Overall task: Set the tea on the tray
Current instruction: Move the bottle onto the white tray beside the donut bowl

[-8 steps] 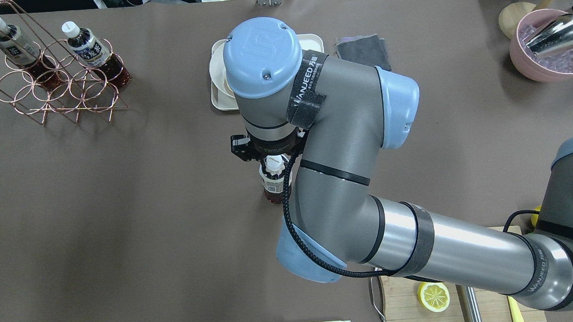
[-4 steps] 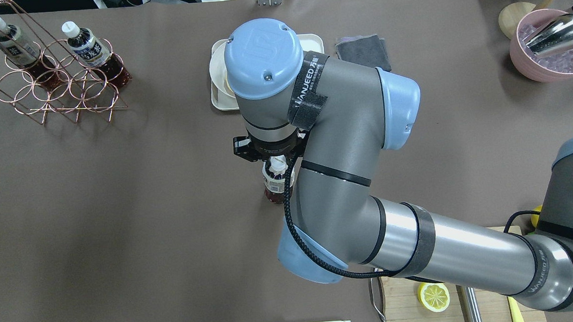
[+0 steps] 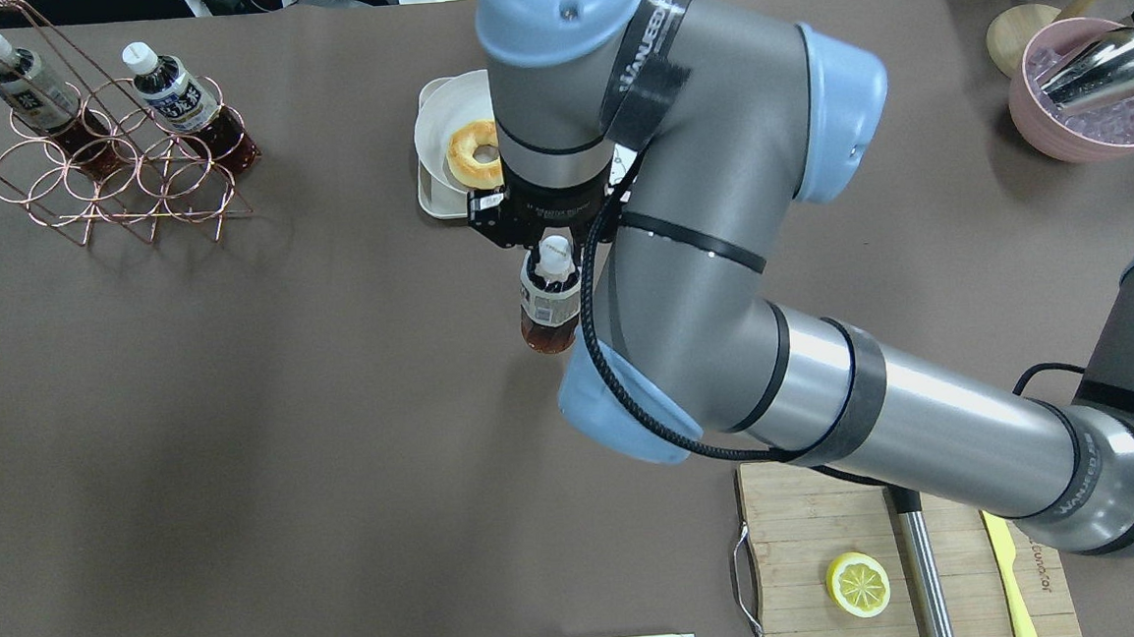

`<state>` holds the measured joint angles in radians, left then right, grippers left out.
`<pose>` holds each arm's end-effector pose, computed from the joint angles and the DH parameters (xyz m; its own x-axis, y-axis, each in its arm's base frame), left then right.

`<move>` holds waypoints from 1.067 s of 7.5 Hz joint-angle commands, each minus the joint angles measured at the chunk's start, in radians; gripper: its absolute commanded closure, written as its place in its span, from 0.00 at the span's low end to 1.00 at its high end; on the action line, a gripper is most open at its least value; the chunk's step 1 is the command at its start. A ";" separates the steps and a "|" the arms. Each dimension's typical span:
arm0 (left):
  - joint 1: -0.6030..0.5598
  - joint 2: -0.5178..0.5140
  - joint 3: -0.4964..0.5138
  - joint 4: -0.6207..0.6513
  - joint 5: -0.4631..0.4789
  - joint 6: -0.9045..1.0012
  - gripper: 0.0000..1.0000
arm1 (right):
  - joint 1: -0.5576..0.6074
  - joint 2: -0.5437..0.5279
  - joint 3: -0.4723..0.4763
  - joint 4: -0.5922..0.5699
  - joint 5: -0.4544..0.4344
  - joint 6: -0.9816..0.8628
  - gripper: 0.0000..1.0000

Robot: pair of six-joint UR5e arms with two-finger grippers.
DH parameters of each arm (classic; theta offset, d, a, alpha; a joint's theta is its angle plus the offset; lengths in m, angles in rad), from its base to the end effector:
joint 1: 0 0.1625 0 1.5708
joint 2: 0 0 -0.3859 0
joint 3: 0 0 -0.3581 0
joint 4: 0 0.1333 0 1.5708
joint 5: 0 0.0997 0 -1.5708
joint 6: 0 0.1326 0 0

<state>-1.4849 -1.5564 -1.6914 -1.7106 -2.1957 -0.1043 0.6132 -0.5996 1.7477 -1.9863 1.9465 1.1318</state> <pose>-0.0149 -0.4765 0.5904 0.8001 0.1098 -0.5897 0.0001 0.9831 0.1831 -0.4600 -0.4272 0.0787 0.6926 0.0039 0.7213 -0.0445 0.9983 0.0373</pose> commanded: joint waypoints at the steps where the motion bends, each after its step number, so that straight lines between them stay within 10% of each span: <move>1: 0.002 -0.031 0.019 0.002 0.001 -0.002 0.02 | 0.124 0.024 -0.031 -0.006 0.090 -0.088 1.00; 8: 0.003 -0.070 0.055 0.002 0.001 -0.003 0.02 | 0.365 0.225 -0.643 0.211 0.184 -0.377 1.00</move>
<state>-1.4820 -1.6241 -1.6382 -1.7089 -2.1957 -0.1072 0.9490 -0.4241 1.2470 -1.8628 2.1217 0.7666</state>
